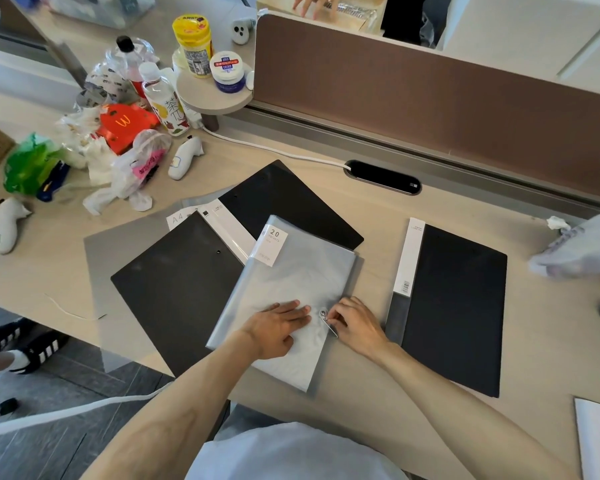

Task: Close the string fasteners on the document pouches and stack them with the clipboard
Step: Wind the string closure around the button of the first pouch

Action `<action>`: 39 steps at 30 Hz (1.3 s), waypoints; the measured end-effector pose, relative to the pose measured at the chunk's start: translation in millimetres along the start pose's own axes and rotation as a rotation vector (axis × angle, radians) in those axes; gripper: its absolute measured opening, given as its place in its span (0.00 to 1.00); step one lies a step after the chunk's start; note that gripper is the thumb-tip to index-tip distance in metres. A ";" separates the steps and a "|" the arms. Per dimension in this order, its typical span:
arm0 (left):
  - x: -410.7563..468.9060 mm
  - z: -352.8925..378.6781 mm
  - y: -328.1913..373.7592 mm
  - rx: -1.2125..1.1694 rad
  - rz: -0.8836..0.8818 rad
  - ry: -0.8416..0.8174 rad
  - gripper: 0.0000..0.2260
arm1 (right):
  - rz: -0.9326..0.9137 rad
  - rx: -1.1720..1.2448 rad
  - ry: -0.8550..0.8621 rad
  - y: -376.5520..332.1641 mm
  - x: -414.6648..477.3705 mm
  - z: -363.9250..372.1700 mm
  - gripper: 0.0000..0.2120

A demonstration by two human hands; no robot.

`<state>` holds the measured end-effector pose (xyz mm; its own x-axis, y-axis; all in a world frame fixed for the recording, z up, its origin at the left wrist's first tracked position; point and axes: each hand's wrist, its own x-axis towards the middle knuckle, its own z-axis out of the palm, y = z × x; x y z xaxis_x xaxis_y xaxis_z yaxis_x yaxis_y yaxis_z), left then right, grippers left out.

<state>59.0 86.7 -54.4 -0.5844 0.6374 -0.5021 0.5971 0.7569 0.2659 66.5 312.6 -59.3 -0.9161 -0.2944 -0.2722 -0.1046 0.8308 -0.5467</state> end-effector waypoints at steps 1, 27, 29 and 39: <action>0.3 -0.2 -0.1 -0.001 0.000 -0.006 0.27 | 0.010 0.004 -0.005 0.6 0.9 -1.1 0.04; 0.2 -1.4 -0.7 -0.001 -0.004 -0.061 0.26 | 0.182 0.036 -0.052 -8.9 4.8 0.1 0.02; 0.4 -1.3 -0.7 0.000 -0.007 -0.057 0.26 | 0.189 0.027 -0.055 -10.6 4.2 0.5 0.03; 0.0 -0.7 -0.4 0.010 -0.003 -0.040 0.26 | 0.368 0.094 0.031 -27.6 -4.2 8.6 0.05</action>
<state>58.5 86.5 -54.0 -0.5639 0.6287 -0.5355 0.6007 0.7572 0.2566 76.5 286.8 -49.9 -0.8970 0.0314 -0.4409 0.2687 0.8308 -0.4875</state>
